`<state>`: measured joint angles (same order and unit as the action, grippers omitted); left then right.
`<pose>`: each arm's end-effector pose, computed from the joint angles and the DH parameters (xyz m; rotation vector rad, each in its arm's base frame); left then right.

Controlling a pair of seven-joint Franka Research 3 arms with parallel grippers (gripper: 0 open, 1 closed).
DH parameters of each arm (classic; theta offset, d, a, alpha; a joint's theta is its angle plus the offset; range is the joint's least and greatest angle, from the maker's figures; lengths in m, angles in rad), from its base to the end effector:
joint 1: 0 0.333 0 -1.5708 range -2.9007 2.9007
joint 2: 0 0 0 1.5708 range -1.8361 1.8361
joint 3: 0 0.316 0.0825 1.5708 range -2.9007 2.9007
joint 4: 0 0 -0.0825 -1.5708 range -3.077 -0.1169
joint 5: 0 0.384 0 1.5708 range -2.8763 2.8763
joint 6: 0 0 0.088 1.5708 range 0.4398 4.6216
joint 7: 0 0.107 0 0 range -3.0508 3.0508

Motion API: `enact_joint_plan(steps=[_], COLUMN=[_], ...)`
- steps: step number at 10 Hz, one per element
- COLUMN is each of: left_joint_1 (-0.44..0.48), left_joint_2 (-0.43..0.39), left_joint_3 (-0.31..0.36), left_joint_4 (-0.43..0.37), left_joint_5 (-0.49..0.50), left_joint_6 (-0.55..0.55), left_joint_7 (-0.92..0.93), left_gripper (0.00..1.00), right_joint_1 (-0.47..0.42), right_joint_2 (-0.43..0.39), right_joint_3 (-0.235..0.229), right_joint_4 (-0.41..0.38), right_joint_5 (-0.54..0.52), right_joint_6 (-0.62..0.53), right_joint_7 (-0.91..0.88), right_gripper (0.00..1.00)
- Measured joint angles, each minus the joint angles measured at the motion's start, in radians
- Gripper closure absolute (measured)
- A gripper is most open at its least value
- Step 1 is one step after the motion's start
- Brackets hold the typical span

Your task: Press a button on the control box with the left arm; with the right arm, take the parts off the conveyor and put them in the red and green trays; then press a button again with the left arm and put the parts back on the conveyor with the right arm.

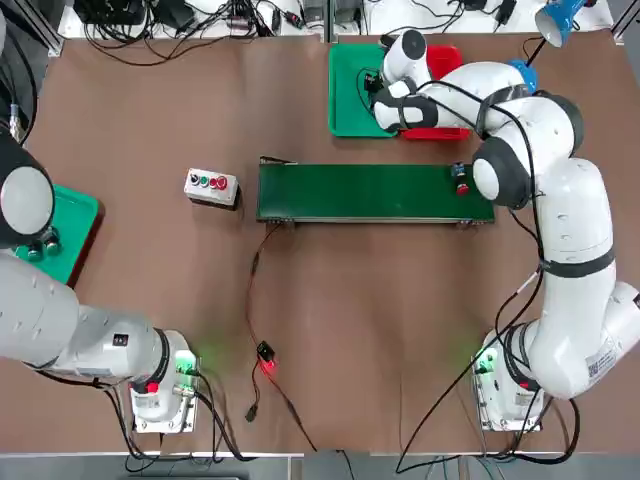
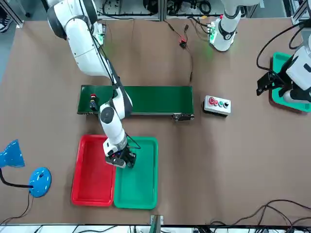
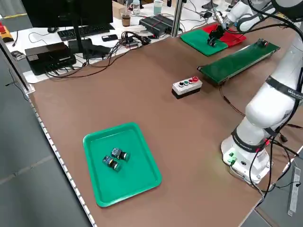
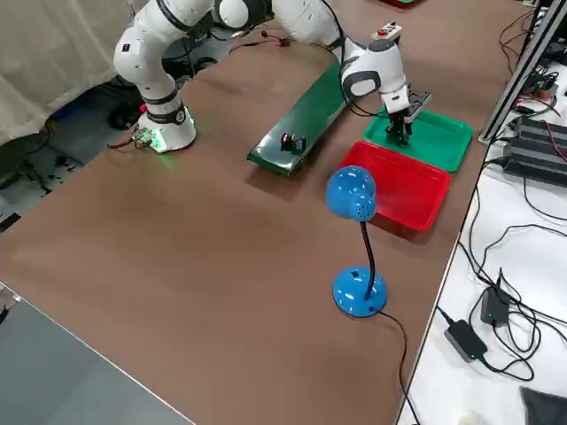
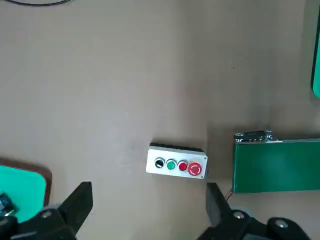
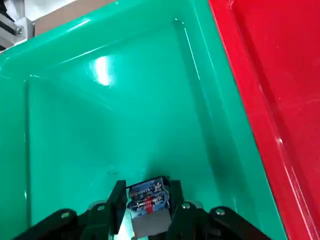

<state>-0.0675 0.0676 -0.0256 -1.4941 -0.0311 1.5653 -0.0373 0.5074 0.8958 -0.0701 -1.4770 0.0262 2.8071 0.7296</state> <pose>0.5725 -0.0563 0.6221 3.1074 -0.0870 0.0023 0.6746 0.3269 0.1886 -2.8495 0.3969 -0.5601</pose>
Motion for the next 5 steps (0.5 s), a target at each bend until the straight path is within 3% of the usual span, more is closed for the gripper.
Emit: enact_joint_plan(steps=[3,5], left_joint_1=[0.000,0.000], left_joint_2=[0.000,0.000], left_joint_3=[0.000,0.000], left_joint_4=[0.000,0.000], left_joint_5=[0.000,0.000], left_joint_6=[0.000,0.000], left_joint_7=[0.000,0.000], left_gripper=[0.00,0.00], right_joint_1=[0.000,0.001], right_joint_2=[0.001,0.001], right_joint_3=[0.000,0.000], right_joint_4=[0.000,0.000], right_joint_5=[0.000,-0.001], right_joint_6=[0.000,0.000], right_joint_7=[0.000,0.000], right_gripper=[0.56,0.60])
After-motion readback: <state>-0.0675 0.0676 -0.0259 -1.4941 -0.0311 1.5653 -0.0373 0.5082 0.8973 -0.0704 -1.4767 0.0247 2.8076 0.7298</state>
